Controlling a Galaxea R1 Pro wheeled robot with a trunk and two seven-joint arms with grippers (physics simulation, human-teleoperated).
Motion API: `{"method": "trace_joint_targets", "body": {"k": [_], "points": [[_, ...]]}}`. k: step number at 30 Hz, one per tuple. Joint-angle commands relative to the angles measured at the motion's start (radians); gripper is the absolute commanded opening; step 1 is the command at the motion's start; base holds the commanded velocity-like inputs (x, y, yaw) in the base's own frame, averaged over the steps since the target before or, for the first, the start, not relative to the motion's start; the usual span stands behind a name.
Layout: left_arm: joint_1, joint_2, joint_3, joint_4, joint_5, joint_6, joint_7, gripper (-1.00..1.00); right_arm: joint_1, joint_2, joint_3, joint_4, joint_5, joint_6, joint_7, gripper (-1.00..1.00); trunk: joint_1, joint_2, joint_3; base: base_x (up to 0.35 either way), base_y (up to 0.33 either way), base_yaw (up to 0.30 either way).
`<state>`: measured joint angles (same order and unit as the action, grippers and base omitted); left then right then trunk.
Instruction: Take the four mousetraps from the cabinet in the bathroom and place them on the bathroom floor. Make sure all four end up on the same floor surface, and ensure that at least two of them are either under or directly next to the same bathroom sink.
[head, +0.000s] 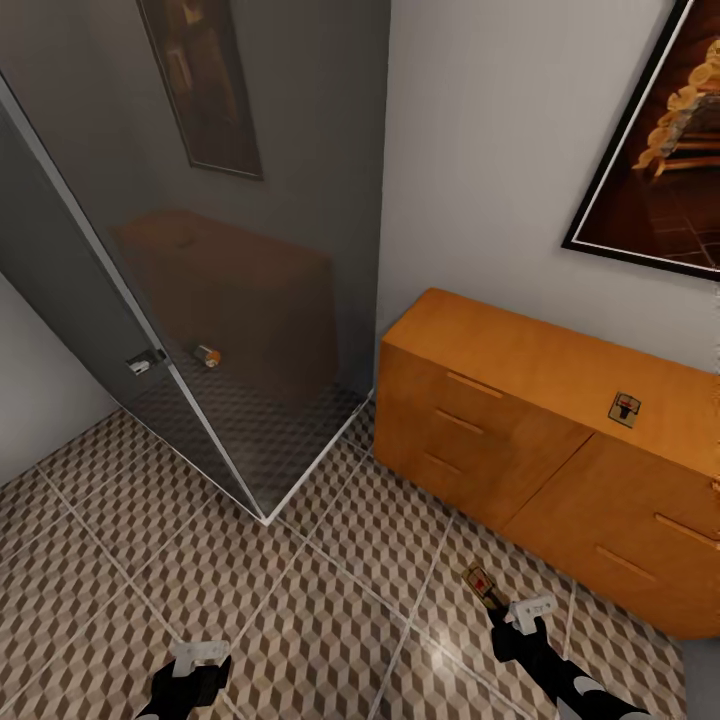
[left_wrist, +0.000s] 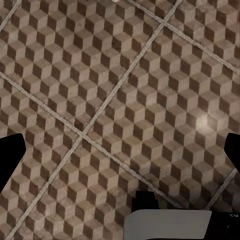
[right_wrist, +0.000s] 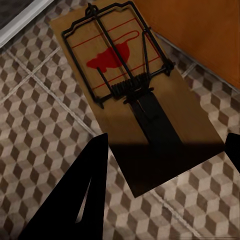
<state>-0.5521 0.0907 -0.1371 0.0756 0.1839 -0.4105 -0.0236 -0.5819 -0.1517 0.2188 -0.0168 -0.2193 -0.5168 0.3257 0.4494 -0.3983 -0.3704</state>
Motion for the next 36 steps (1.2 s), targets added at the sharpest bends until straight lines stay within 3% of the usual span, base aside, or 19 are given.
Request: {"method": "trace_joint_targets", "body": {"k": [1,36], "points": [[-0.002,0.000,-0.009,0.004,0.009,-0.007,-0.002,1.00,-0.001,0.000,0.005,0.001,-0.012,0.000,0.009,-1.00,0.001,-0.002,-0.001,0.000,0.000,-0.165],[-0.002,-0.001,-0.009,0.005,0.009,-0.007,-0.002,1.00,-0.001,-0.002,0.005,0.001,-0.012,0.003,0.009,-1.00,0.001,-0.002,0.038,0.000,0.000,-0.221]]}}
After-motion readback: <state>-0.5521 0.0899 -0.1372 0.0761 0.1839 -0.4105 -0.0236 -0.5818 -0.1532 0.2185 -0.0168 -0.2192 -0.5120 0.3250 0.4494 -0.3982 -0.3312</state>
